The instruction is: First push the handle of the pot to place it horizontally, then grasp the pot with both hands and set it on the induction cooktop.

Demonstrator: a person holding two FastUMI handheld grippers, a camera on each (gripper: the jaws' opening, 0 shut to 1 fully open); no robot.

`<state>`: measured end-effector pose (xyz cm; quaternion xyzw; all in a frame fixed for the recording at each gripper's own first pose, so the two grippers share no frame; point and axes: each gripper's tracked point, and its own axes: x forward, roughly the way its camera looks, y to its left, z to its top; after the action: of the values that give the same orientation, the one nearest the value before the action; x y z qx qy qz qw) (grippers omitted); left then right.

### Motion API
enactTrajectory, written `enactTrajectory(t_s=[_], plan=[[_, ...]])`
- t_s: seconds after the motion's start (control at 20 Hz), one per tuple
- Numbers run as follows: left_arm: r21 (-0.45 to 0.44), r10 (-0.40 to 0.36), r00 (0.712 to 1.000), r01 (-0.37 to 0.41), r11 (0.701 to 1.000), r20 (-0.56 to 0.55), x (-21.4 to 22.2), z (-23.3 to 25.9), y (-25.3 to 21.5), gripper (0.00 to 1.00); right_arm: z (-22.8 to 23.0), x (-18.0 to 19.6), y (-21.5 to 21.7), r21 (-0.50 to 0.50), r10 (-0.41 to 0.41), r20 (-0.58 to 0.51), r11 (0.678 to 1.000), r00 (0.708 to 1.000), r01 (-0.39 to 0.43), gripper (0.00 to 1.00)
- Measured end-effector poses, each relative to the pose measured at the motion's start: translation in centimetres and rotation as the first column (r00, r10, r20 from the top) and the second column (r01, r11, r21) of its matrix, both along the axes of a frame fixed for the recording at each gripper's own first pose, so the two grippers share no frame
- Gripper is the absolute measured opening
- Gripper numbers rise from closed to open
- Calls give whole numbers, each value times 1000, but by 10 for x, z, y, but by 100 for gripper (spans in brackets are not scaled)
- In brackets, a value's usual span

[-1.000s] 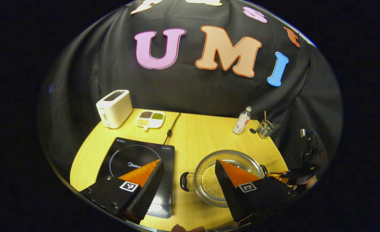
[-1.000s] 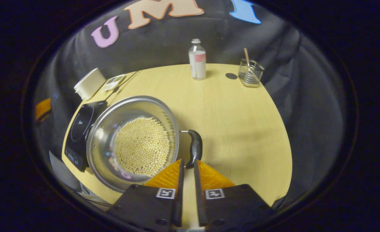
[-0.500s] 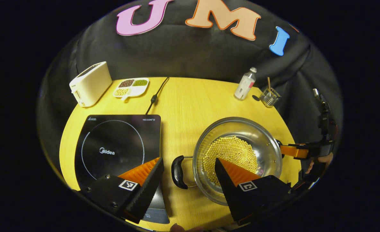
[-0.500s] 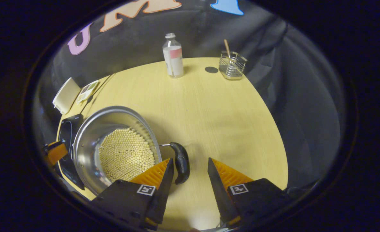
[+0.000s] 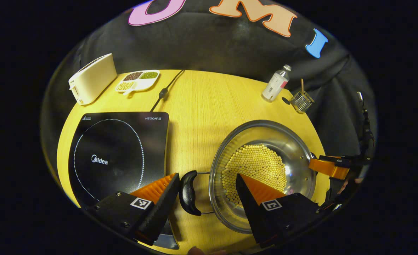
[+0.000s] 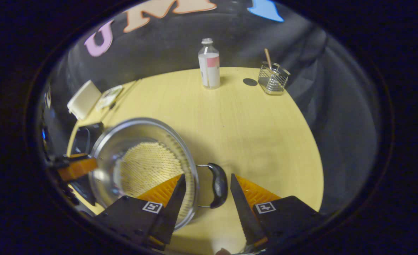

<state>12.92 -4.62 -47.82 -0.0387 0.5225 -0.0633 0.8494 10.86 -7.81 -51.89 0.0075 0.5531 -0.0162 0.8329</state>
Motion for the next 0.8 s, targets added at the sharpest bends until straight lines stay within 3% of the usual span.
enactTrajectory(t_s=[0.1, 0.3, 0.35, 0.4, 0.45, 0.5, 0.55, 0.6, 0.65, 0.75, 0.8], plan=[[2, 12, 1000, -12, 1000, -6, 0, -6, 2, 97, -6, 3, 5, 2, 7, -1, 1000, 1000, -7, 70], [18, 26, 999, -26, 1000, -47, -8, -22, 6, 93, -27, -9, 2, -10, 25, -67, 1000, 997, -25, 76], [26, 27, 998, -25, 999, -57, -10, -24, 6, 90, -27, -5, -1, -10, 15, -58, 1000, 998, -16, 71], [51, 31, 999, -30, 998, -24, -6, -19, 13, 85, -32, -6, 0, 7, -14, -49, 1000, 999, 14, 67], [55, 32, 999, -34, 998, 22, 3, -15, 16, 67, -21, -7, 1, 34, -36, -34, 999, 999, 37, 67], [50, 28, 999, -28, 998, 16, 3, -15, 14, 61, -26, -7, 2, 43, -37, -40, 998, 998, 39, 58], [55, 8, 1000, -7, 998, -3, 0, -15, 13, 65, -24, -13, 1, 46, -22, -54, 999, 998, 25, 62], [67, -11, 1000, 11, 998, -1, 1, -17, 13, 65, -24, -11, 2, 43, -21, -38, 999, 999, 23, 58], [82, -25, 1000, 25, 996, -4, 1, -18, 13, 62, -25, -13, 2, 43, -26, -43, 999, 999, 27, 62], [88, -16, 1000, 16, 996, -5, 2, -20, 13, 61, -22, -10, 2, 37, -34, -37, 999, 999, 36, 51], [78, -7, 1000, 7, 997, 2, 2, -17, 13, 61, -22, -10, 2, 38, -31, -34, 999, 999, 32, 51]])
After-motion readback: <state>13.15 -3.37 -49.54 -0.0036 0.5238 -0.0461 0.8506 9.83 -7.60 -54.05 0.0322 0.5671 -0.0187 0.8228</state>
